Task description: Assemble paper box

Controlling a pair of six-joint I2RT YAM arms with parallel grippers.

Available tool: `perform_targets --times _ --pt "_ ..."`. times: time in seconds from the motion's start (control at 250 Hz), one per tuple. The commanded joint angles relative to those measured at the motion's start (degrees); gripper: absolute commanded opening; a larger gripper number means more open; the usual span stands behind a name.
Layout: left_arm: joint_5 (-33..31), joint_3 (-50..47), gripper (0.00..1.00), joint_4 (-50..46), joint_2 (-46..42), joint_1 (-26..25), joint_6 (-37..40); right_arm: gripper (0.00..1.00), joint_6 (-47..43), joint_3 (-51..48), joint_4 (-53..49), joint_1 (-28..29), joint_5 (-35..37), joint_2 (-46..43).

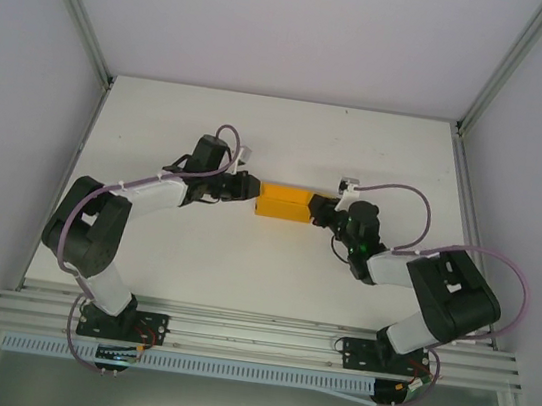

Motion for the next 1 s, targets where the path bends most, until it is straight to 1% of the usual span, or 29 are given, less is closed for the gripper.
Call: perform_targets --times 0.0,0.036,0.068,0.104,0.144,0.16,0.188,0.2,0.272,0.296,0.316,0.36,0.392,0.44,0.5,0.584,0.624,0.68,0.755,0.843,0.911,0.951,0.995 --pt "-4.93 0.95 0.27 -13.03 2.59 -0.41 6.23 0.31 -4.85 4.71 -22.83 0.33 -0.98 -3.66" --pt "-5.51 2.77 0.30 -13.89 2.16 -0.41 7.04 0.42 -6.11 7.18 -26.68 0.29 -0.90 -4.93" --pt "-6.18 4.31 0.39 -14.73 1.78 -0.41 7.34 0.49 -6.92 9.91 -30.81 0.35 0.13 -5.80" --pt "-7.06 5.58 0.55 -15.90 1.77 -0.39 7.81 0.55 -8.46 13.10 -35.73 0.27 1.38 -6.18" --pt "-7.61 8.40 0.69 -16.74 1.77 -0.42 8.13 0.60 -11.01 16.60 -40.58 0.18 2.24 -6.34" --pt "-7.78 9.11 0.77 -16.88 1.77 -0.48 8.06 0.61 -11.90 17.75 -42.02 0.12 2.60 -6.36" --pt "-7.70 10.17 0.95 -17.05 0.29 -0.41 7.97 0.64 -13.30 19.44 -43.77 0.05 2.81 -6.28" --pt "-7.70 10.57 0.98 -17.07 0.08 -0.41 7.91 0.65 -14.05 20.08 -44.34 0.03 2.68 -6.20" --pt "-7.48 12.44 0.98 -17.28 -1.04 -0.41 7.67 0.72 -18.18 23.83 -47.55 -0.53 1.10 -5.87" --pt "-8.01 12.99 0.98 -17.77 -1.48 -0.41 7.73 0.78 -19.69 25.16 -48.76 -0.81 0.00 -5.69" --pt "-8.72 13.42 0.99 -18.29 -1.92 -0.41 7.62 0.82 -21.17 26.30 -49.88 -1.05 -1.32 -5.53" --pt "-10.89 14.00 0.99 -19.35 -3.10 -0.42 7.61 0.86 -24.83 28.95 -52.68 -1.47 -4.29 -4.88" --pt "-13.02 14.12 0.99 -20.18 -4.00 -0.51 7.55 0.94 -26.93 30.88 -54.75 -1.64 -5.89 -4.21" --pt "-15.84 13.82 0.99 -21.24 -5.35 -0.34 7.12 0.99 -30.84 33.57 -58.11 -1.81 -8.49 -2.91" --pt "-17.79 13.23 0.99 -21.80 -6.46 -0.28 6.68 0.99 -32.63 36.29 -61.01 -1.82 -8.72 -1.27" --pt "-17.99 12.39 0.99 -22.61 -6.78 -0.28 6.33 0.99 -35.88 38.11 -63.81 -1.92 -10.72 0.02" --pt "-18.22 11.87 0.98 -23.11 -6.90 -0.24 5.82 0.99 -39.11 38.44 -64.62 -1.92 -14.29 0.45" --pt "-18.93 10.69 0.99 -23.06 -7.34 -0.24 5.62 0.99 -46.47 40.13 -68.32 -1.86 -20.69 1.69" --pt "-19.83 8.99 0.99 -23.12 -8.00 -0.15 5.26 0.97 -53.17 45.65 -77.23 -1.68 -24.87 5.27" --pt "-20.85 6.45 0.99 -22.79 -8.77 -0.06 4.11 0.93 -56.73 51.64 -85.68 -1.57 -25.49 10.13" --pt "-21.17 4.37 0.98 -22.61 -9.35 -0.06 2.99 0.87 -57.62 54.24 -86.87 -1.65 -23.19 13.18" --pt "-20.92 3.55 0.99 -22.70 -9.66 -0.07 2.48 0.87 -57.59 55.75 -87.34 -1.74 -21.89 15.06" --pt "-20.69 2.72 0.98 -22.69 -10.06 -0.07 2.00 0.86 -58.47 58.13 -89.70 -1.75 -22.00 17.12"
